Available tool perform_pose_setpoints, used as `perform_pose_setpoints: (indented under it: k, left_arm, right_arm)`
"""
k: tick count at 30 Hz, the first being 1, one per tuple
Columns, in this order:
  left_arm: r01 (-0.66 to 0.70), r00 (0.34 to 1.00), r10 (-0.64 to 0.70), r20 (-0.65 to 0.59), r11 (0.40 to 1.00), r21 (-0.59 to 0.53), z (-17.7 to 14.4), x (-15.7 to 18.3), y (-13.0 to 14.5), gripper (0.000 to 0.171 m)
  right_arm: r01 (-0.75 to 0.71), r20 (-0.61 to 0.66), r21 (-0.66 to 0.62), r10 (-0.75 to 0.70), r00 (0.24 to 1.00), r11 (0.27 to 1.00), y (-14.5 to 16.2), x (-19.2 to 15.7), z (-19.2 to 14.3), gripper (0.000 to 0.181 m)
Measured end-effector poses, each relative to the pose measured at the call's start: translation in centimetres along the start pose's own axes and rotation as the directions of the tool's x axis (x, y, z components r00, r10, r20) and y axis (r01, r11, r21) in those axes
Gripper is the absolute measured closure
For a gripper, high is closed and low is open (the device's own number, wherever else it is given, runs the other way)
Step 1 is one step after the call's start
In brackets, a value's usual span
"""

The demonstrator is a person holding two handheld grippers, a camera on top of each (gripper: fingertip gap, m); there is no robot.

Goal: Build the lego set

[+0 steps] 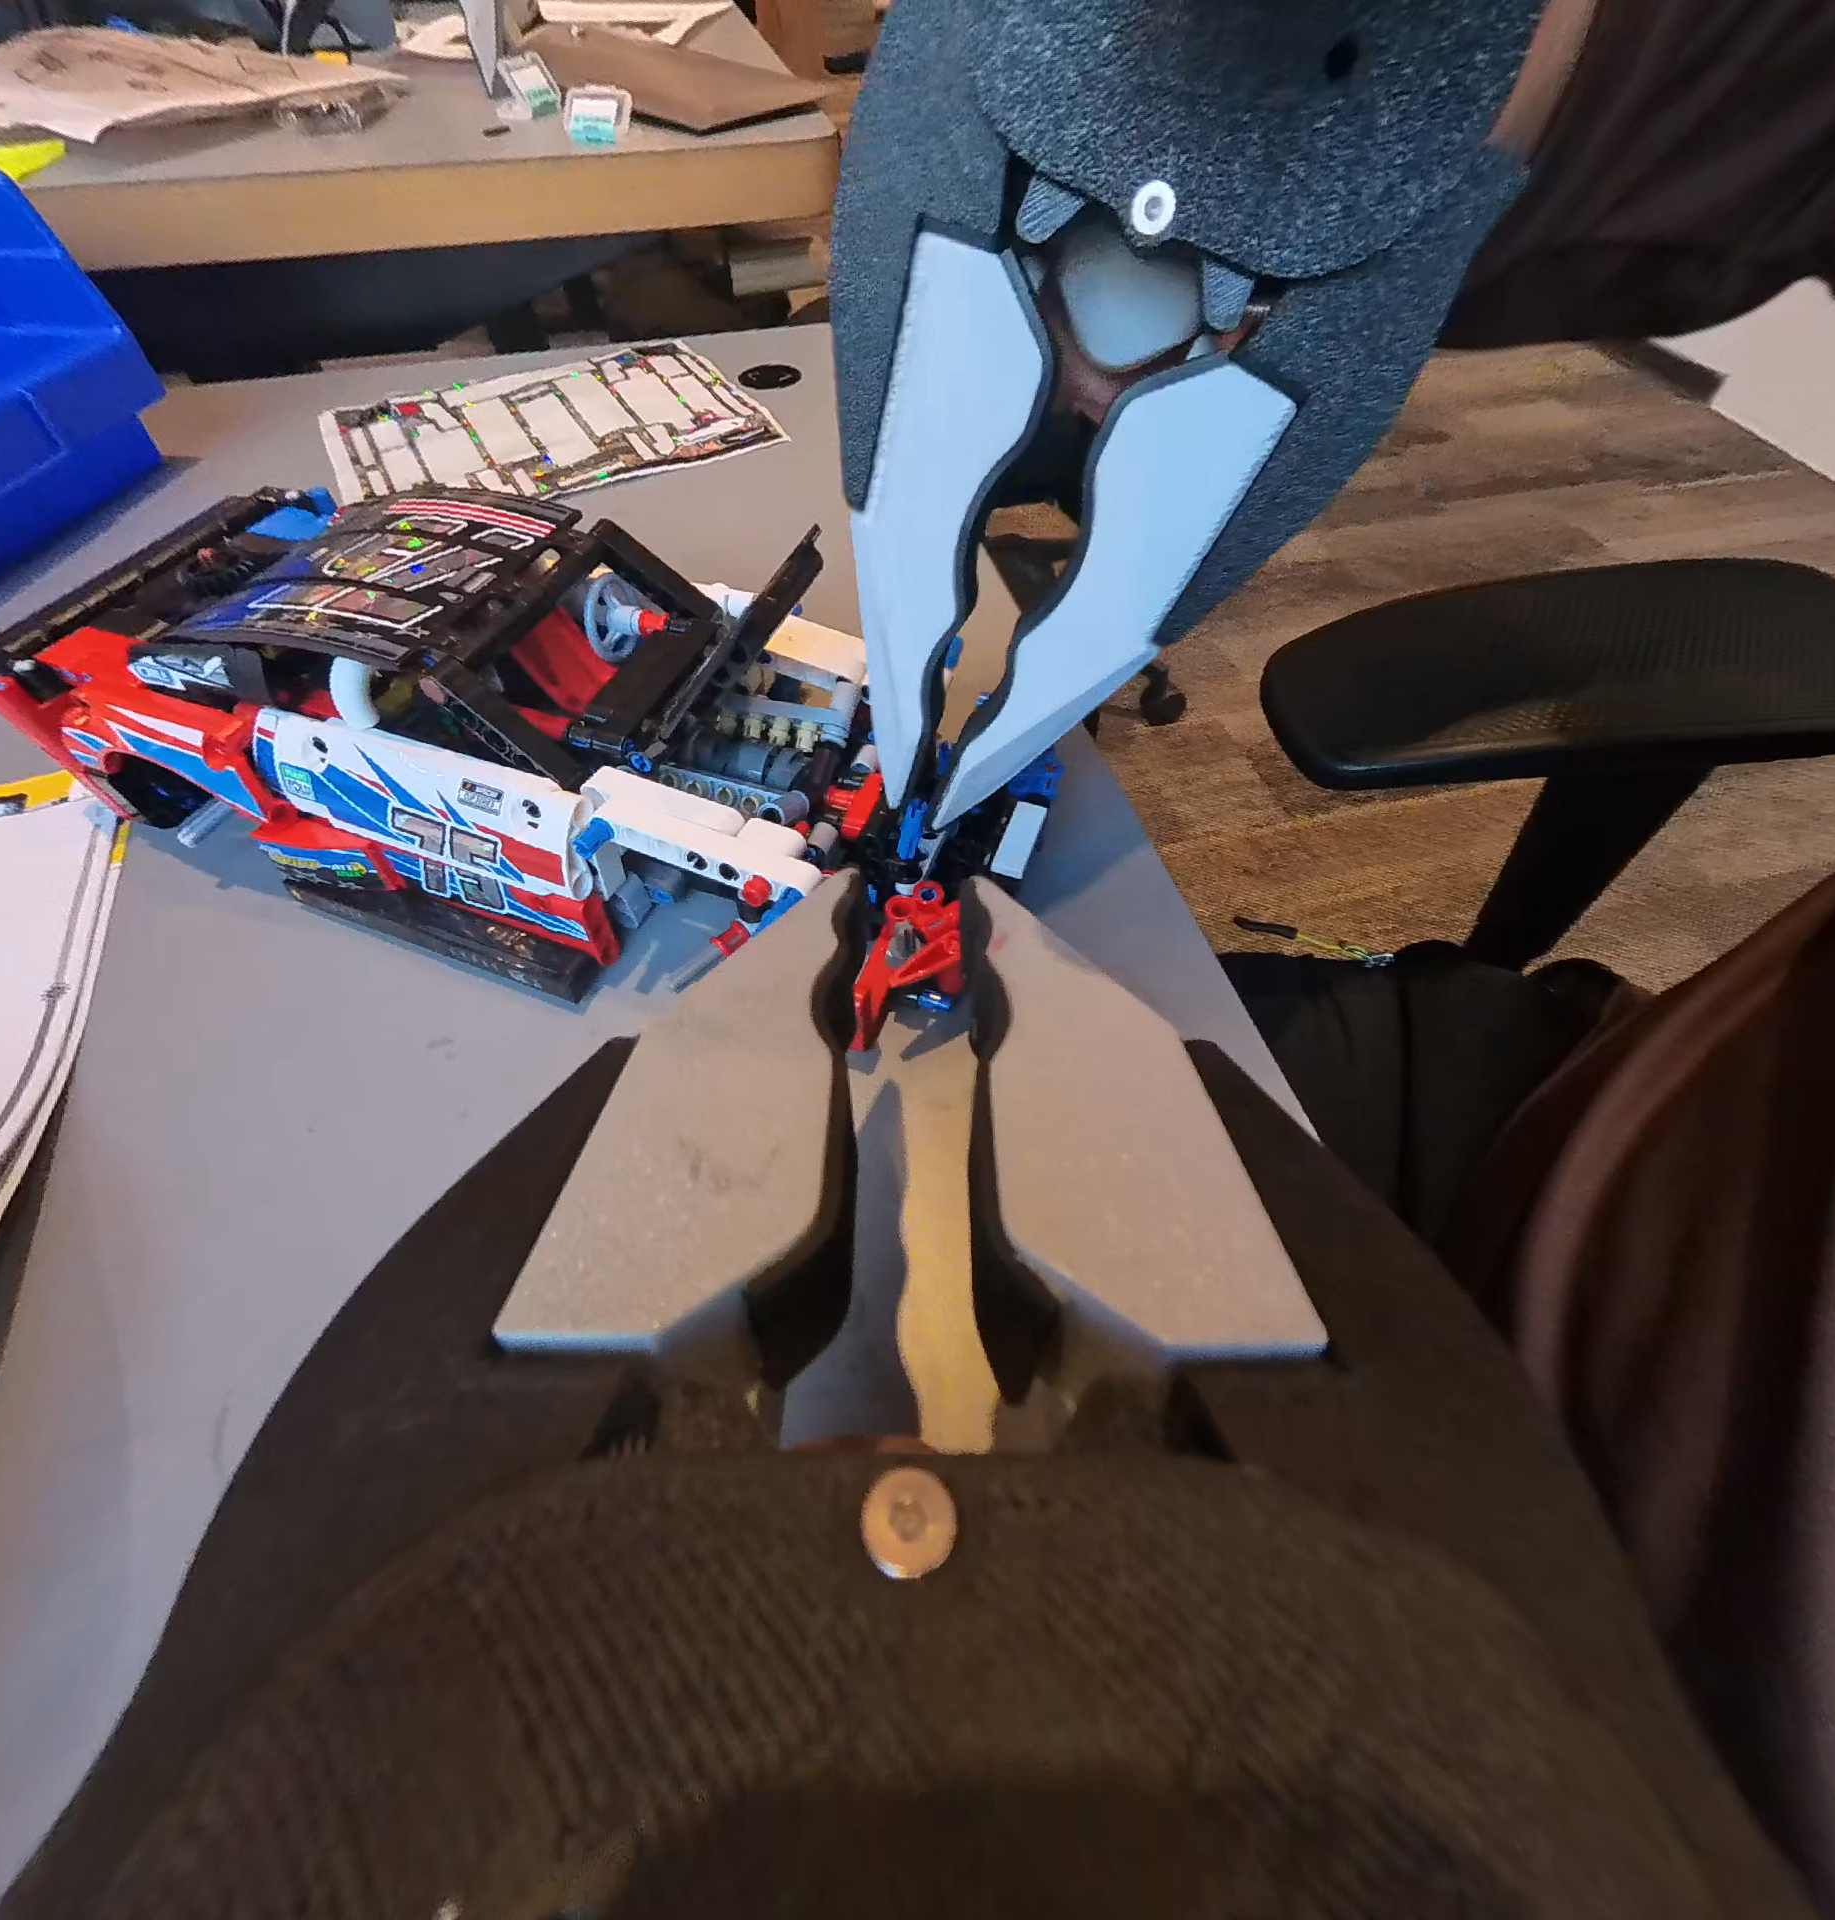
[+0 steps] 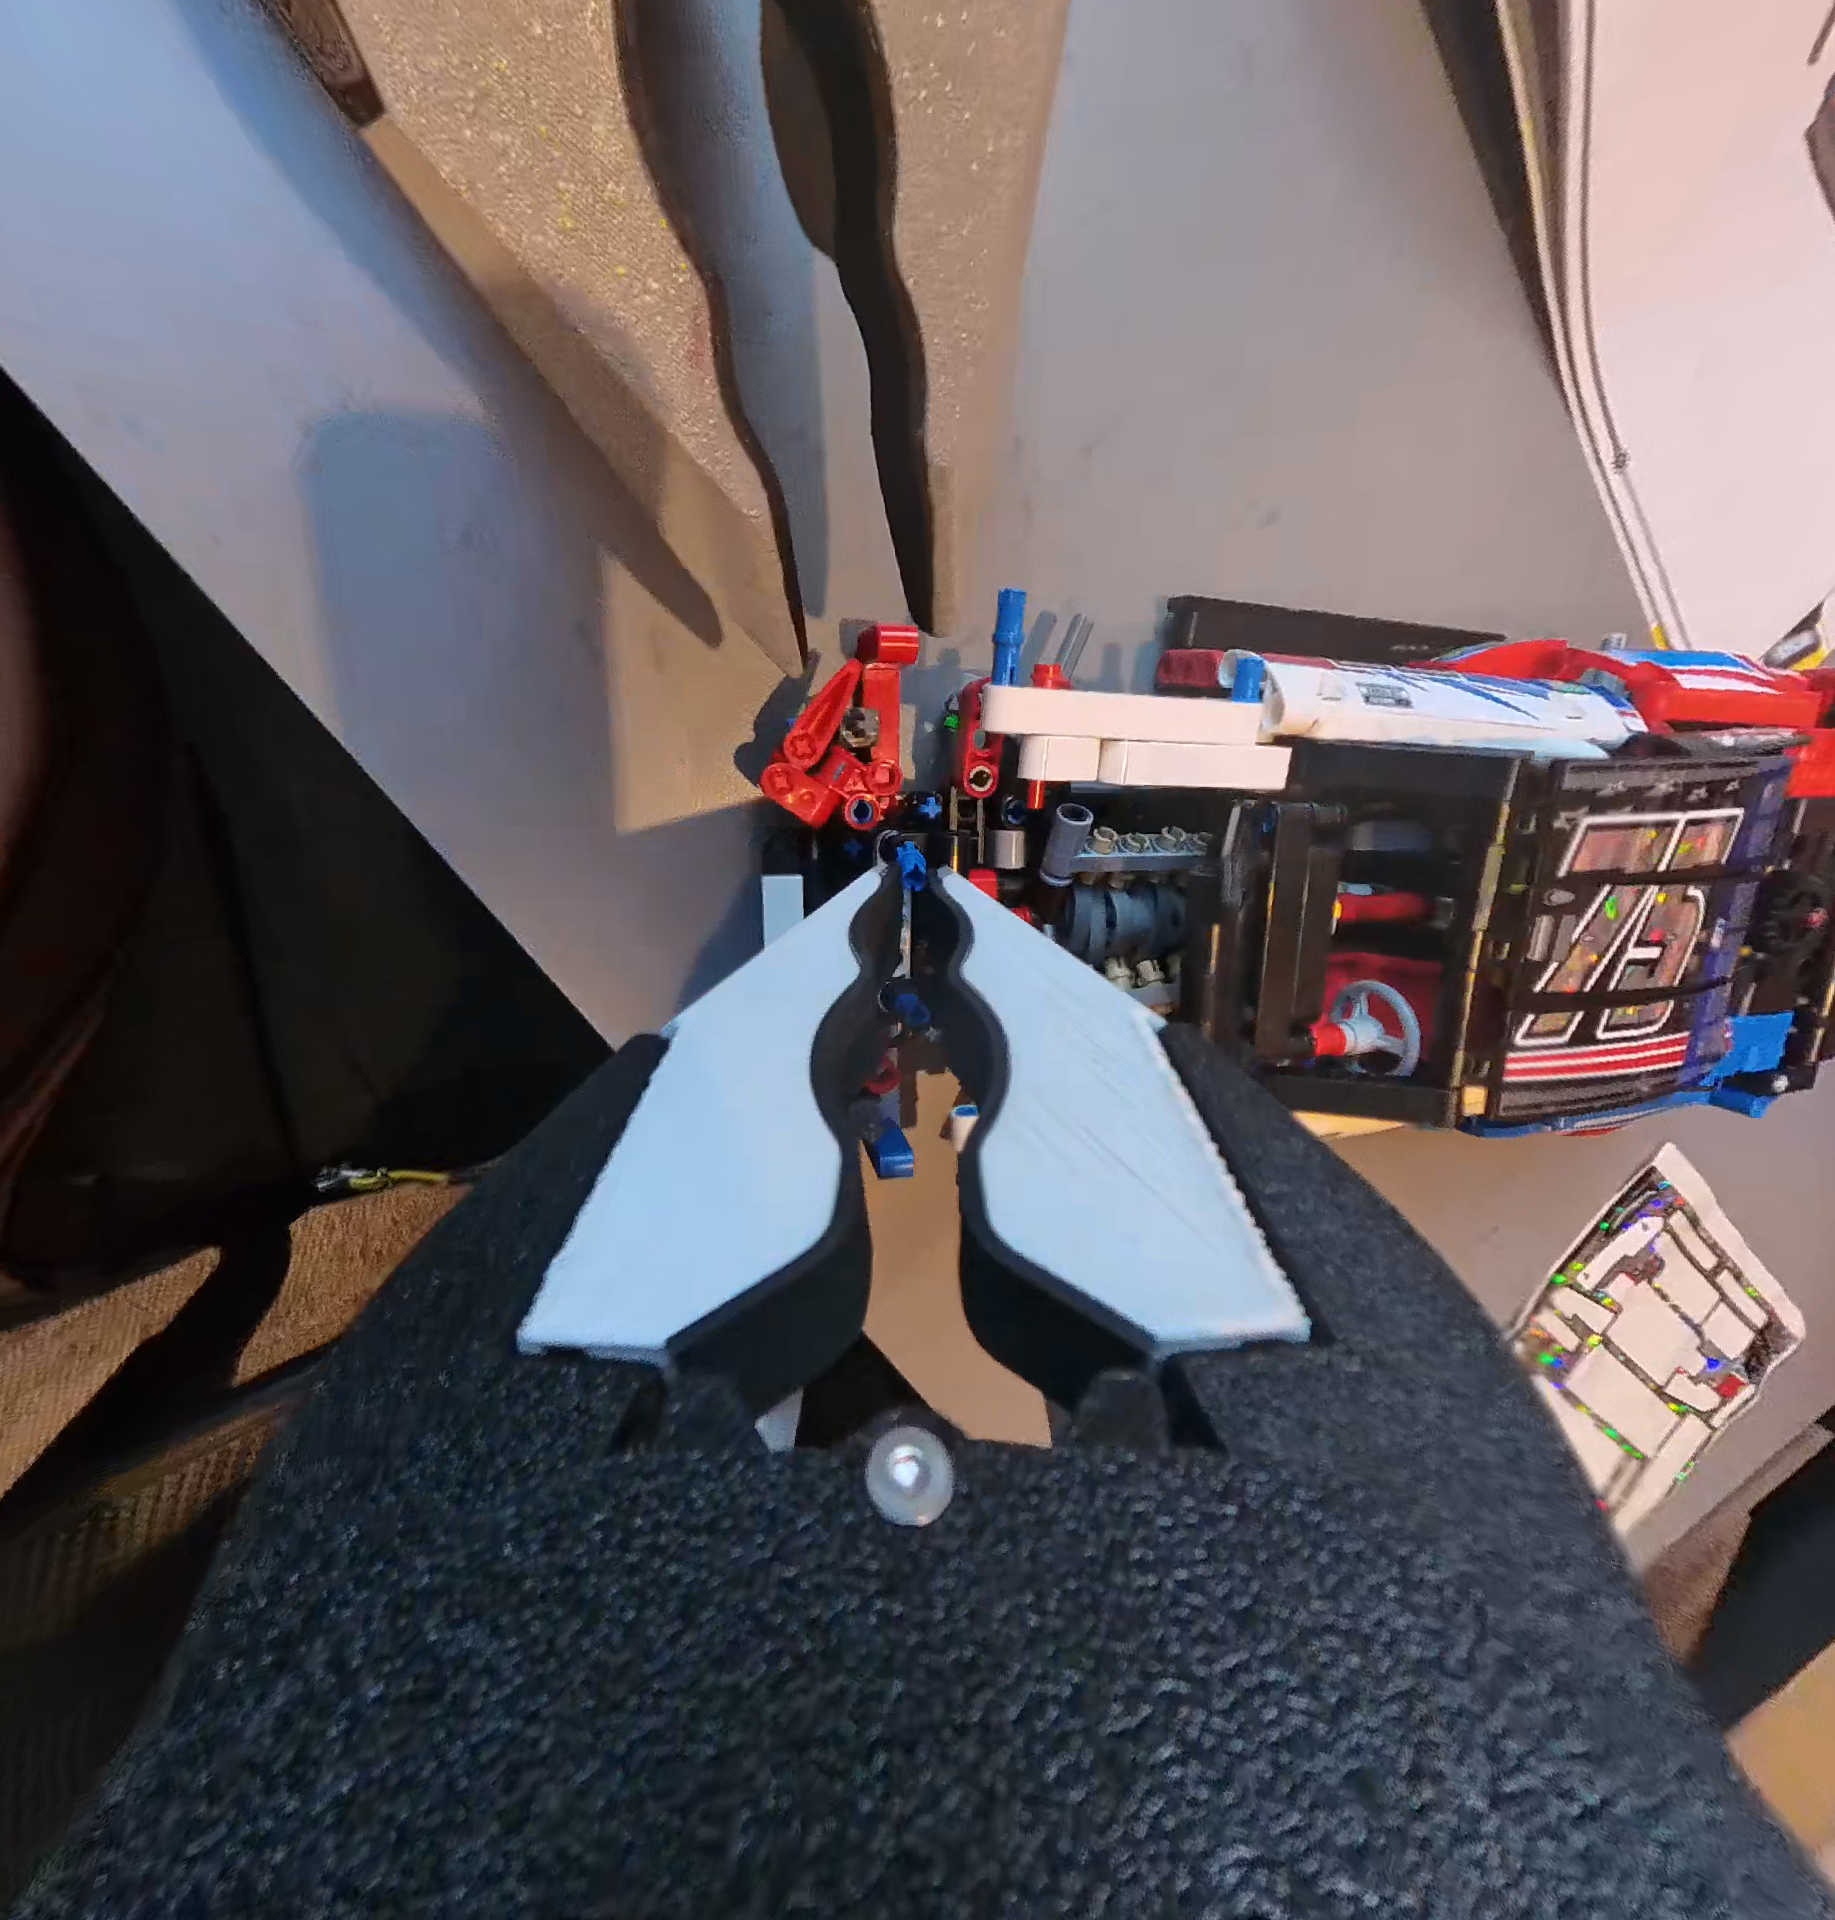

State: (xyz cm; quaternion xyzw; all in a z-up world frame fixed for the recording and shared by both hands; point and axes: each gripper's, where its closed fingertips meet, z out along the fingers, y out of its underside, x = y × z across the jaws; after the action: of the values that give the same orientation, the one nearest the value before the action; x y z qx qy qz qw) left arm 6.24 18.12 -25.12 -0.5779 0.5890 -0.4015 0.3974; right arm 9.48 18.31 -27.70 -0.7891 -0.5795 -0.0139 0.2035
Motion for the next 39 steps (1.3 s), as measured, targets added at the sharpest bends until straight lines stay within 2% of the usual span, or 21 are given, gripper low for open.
perform_pose_setpoints:
  k: [1,9,23,29,34,36,39]
  left_arm:
    - [-0.001,1.000,0.001,0.002,1.000,-0.002,0.0,0.0,0.0,0.157]
    - [0.005,1.000,-0.005,0.005,1.000,-0.007,-0.3,0.3,0.2,0.157]
    - [0.012,1.000,-0.012,0.003,1.000,-0.022,-0.2,0.3,0.4,0.157]
    - [0.015,1.000,-0.015,0.001,1.000,-0.022,-0.2,0.3,0.4,0.157]
    - [0.017,1.000,-0.017,0.001,1.000,-0.021,-0.3,0.3,0.4,0.157]
    - [0.016,1.000,-0.016,0.001,1.000,-0.020,-0.3,0.3,0.4,0.157]
    - [0.019,1.000,-0.019,-0.001,1.000,-0.023,-0.2,0.3,0.5,0.157]
  right_arm:
    - [0.016,0.002,-0.019,-0.016,1.000,1.000,0.0,0.0,0.0,0.178]
    - [0.071,0.026,-0.112,-0.069,0.997,0.991,0.0,0.1,0.4,0.177]
    - [-0.024,-0.009,0.010,0.024,1.000,1.000,-0.6,0.2,0.2,0.172]
    - [-0.026,-0.031,0.082,0.029,0.999,0.996,-1.7,0.7,-1.1,0.181]
    - [-0.043,-0.026,0.079,0.046,0.999,0.996,-0.9,0.8,0.2,0.181]
    - [-0.054,-0.022,0.060,0.056,0.998,0.997,-0.7,1.0,-0.1,0.181]
    - [-0.048,-0.048,0.105,0.053,0.997,0.993,-1.5,1.4,-1.1,0.181]
